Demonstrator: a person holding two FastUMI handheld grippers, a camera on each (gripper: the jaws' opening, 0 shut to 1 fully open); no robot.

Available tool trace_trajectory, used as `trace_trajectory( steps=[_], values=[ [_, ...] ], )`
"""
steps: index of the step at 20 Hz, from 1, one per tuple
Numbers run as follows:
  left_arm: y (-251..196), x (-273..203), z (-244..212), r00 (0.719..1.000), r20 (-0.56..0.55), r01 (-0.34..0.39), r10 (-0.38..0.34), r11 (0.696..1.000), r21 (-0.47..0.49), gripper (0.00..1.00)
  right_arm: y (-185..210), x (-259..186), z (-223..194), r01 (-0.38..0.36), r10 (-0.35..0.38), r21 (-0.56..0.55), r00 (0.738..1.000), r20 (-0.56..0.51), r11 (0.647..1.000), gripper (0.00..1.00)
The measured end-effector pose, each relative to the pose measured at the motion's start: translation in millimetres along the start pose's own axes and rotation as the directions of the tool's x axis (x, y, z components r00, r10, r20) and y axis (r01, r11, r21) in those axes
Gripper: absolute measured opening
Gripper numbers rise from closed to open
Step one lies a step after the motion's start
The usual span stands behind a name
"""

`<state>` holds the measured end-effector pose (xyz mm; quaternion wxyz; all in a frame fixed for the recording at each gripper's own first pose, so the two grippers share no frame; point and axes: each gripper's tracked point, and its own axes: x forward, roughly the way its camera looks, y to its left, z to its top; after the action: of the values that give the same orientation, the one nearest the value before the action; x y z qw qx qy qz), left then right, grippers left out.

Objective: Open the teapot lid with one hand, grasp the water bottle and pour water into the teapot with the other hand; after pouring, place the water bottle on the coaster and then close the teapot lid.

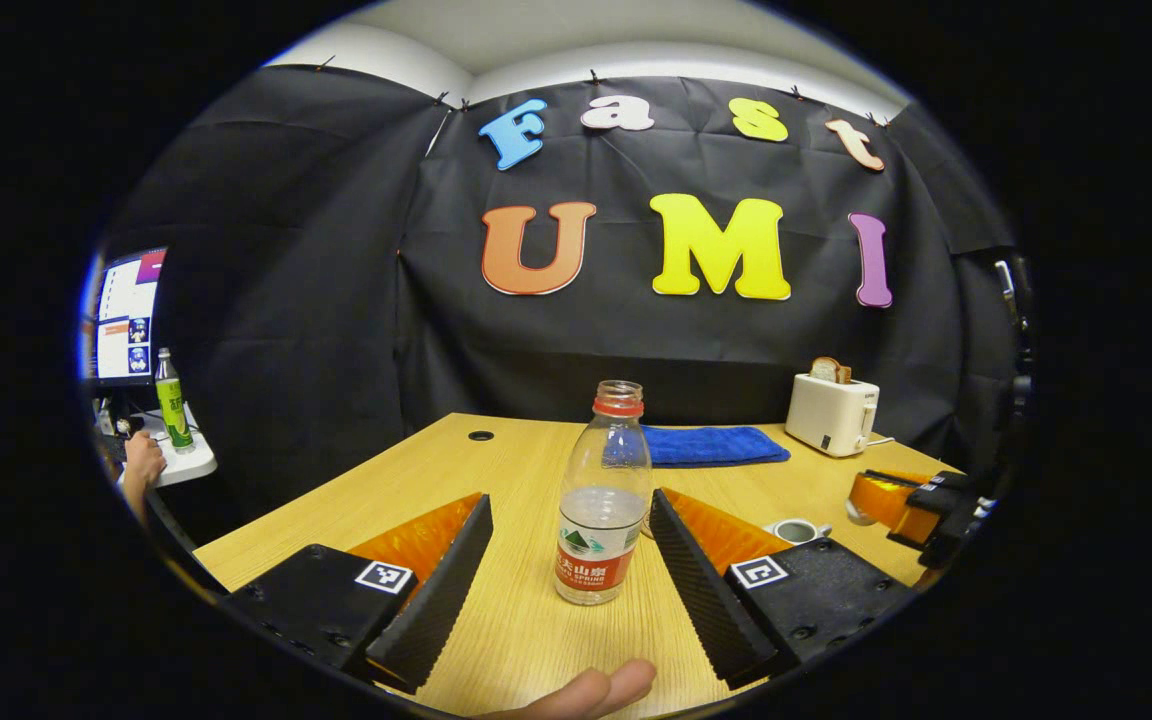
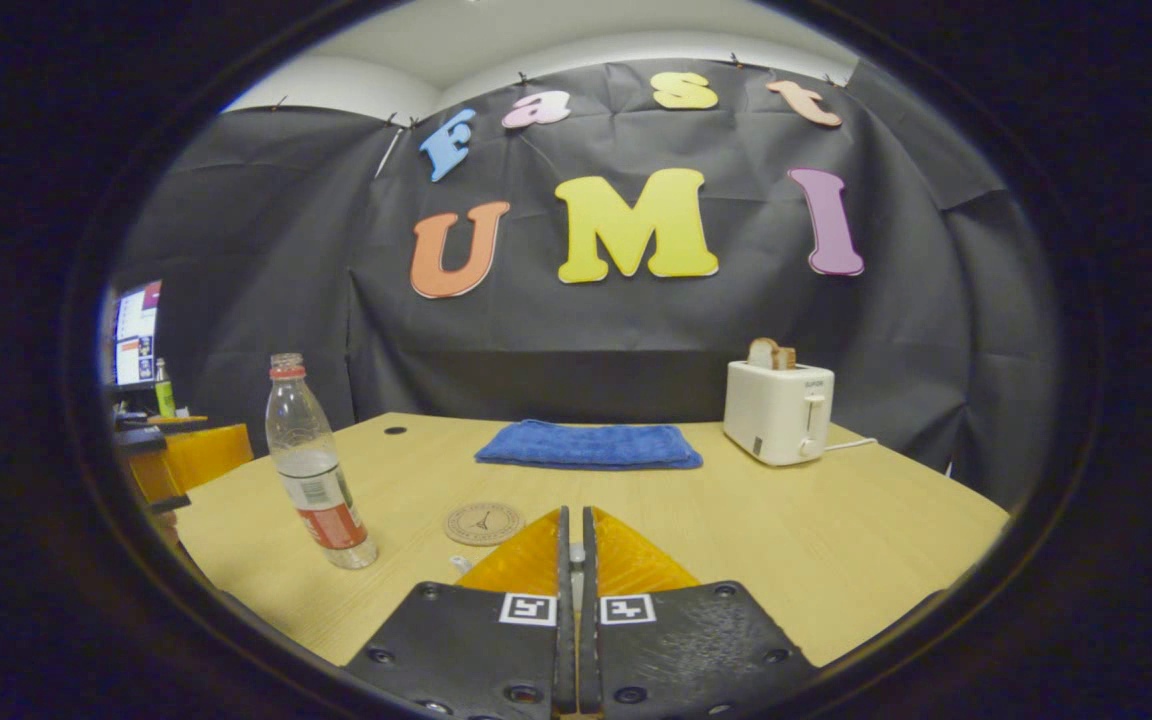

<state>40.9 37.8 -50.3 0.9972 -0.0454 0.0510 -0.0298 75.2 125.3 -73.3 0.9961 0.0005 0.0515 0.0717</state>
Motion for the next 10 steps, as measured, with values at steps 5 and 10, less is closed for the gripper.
trace_trajectory(
  steps=[5, 10],
  values=[
    [-20, 14, -12, 0.998, 0.025, 0.062, -0.062, 0.998, 0.009, 1.0, -41, -29, 13, 0.039, -0.039, 0.007, 0.999, 0.025, 0.999, 0.02],
    [-18, 37, -33, 0.997, 0.024, 0.069, -0.072, 0.993, 0.098, 0.99, -73, -43, 14, 0.07, -0.07, 0.005, 0.997, 0.044, 0.998, 0.01]
  ],
)
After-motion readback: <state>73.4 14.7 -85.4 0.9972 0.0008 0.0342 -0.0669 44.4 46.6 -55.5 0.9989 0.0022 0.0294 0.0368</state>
